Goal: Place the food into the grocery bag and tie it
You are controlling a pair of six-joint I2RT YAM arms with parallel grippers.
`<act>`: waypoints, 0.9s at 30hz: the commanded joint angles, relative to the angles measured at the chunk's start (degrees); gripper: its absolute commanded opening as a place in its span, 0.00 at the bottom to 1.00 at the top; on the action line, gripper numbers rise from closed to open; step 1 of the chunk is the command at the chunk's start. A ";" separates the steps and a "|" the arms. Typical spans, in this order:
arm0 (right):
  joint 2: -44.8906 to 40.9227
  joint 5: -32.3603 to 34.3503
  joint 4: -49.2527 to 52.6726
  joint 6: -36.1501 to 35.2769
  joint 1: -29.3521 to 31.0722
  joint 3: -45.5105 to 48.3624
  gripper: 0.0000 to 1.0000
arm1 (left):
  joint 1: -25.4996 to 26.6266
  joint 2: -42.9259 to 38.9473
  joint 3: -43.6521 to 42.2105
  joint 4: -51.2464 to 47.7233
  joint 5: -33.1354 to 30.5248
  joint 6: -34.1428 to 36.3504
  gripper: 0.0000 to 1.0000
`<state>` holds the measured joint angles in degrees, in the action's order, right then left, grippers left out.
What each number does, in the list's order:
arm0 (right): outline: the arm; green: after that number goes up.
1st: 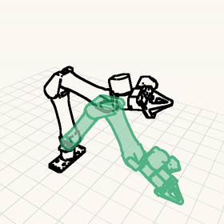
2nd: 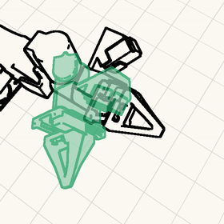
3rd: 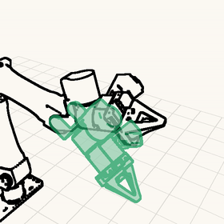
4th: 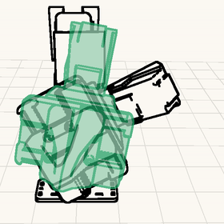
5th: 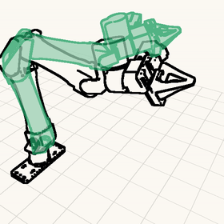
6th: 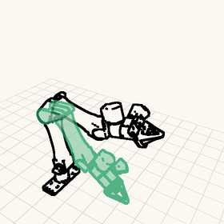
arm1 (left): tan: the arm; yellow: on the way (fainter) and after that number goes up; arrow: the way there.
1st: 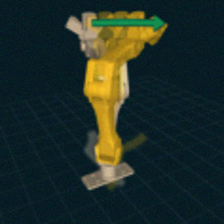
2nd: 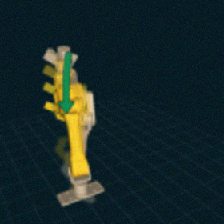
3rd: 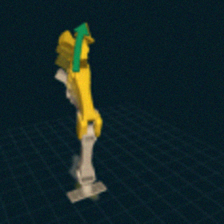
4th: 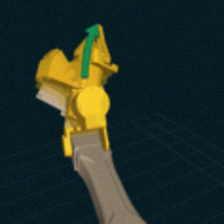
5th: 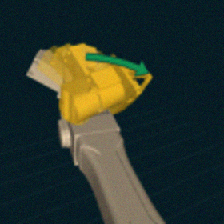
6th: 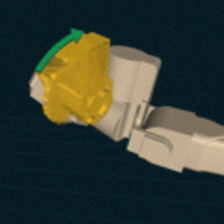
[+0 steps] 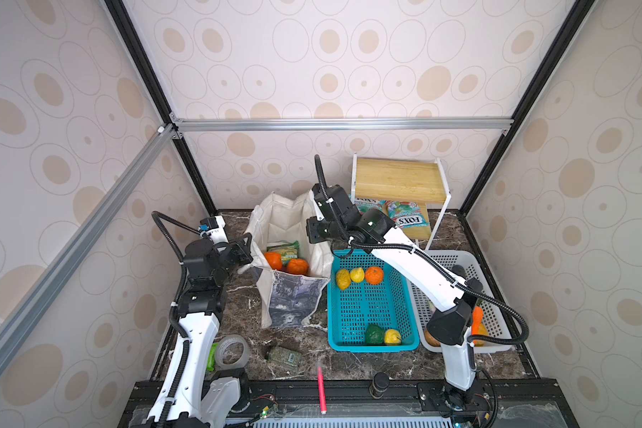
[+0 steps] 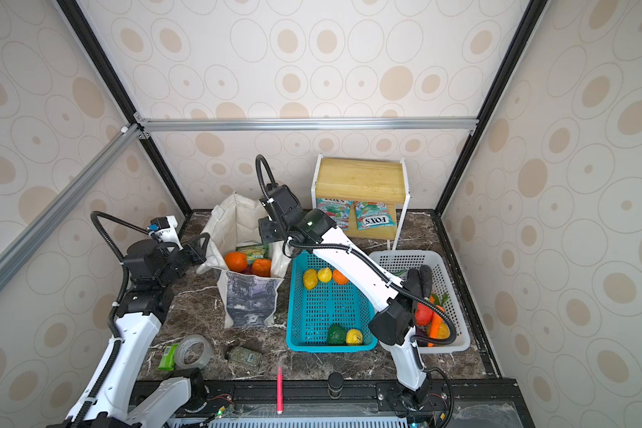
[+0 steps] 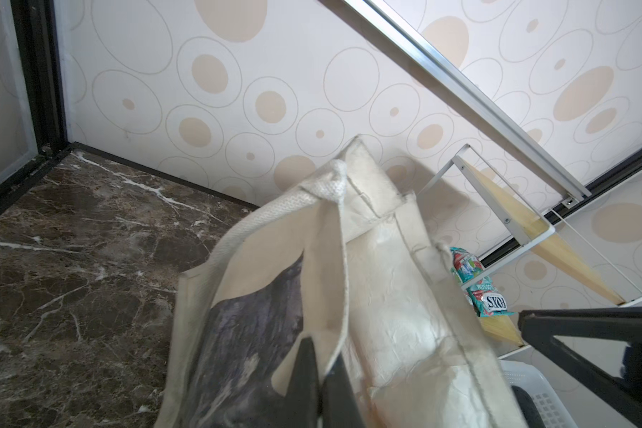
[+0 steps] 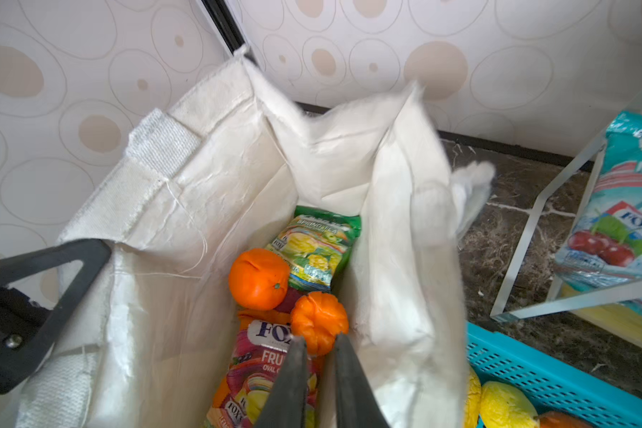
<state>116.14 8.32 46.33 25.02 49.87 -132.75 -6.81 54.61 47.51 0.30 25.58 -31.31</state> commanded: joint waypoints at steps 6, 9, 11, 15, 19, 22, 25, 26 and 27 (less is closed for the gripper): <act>0.71 2.07 1.70 2.95 0.25 6.36 0.23 | -0.09 1.47 -2.14 7.26 0.25 -2.03 0.00; -1.84 7.40 0.66 2.60 0.31 10.73 0.62 | -0.07 -0.02 -2.93 5.08 -2.70 0.16 0.00; -3.53 10.51 0.59 2.74 0.11 13.43 0.82 | -0.12 -1.57 -3.84 4.30 -4.66 1.27 0.00; -4.05 6.72 -1.00 4.30 -0.96 17.76 0.90 | -0.14 -3.26 -4.79 3.96 -5.29 1.67 0.00; -1.72 -1.31 -3.12 5.09 -1.08 18.23 0.64 | -0.22 -3.59 -5.15 3.93 -4.97 1.24 0.00; -1.98 -2.24 -4.42 5.09 -0.66 18.00 0.06 | -0.15 -3.50 -4.77 3.89 -4.55 0.63 0.00; -4.12 2.09 -4.37 3.68 1.07 17.00 0.00 | -0.10 -2.75 -1.90 1.68 -4.47 1.90 0.00; -4.86 4.02 -3.70 3.19 1.87 16.23 0.00 | -0.13 -1.99 -0.22 -0.10 -3.61 3.10 0.00; -5.61 5.38 -3.31 2.83 2.43 15.72 0.00 | -0.08 -1.27 1.37 -1.79 -3.27 3.88 0.00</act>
<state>114.63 10.33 43.07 28.97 50.24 -114.78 -6.81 52.69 43.33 0.51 20.60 -30.26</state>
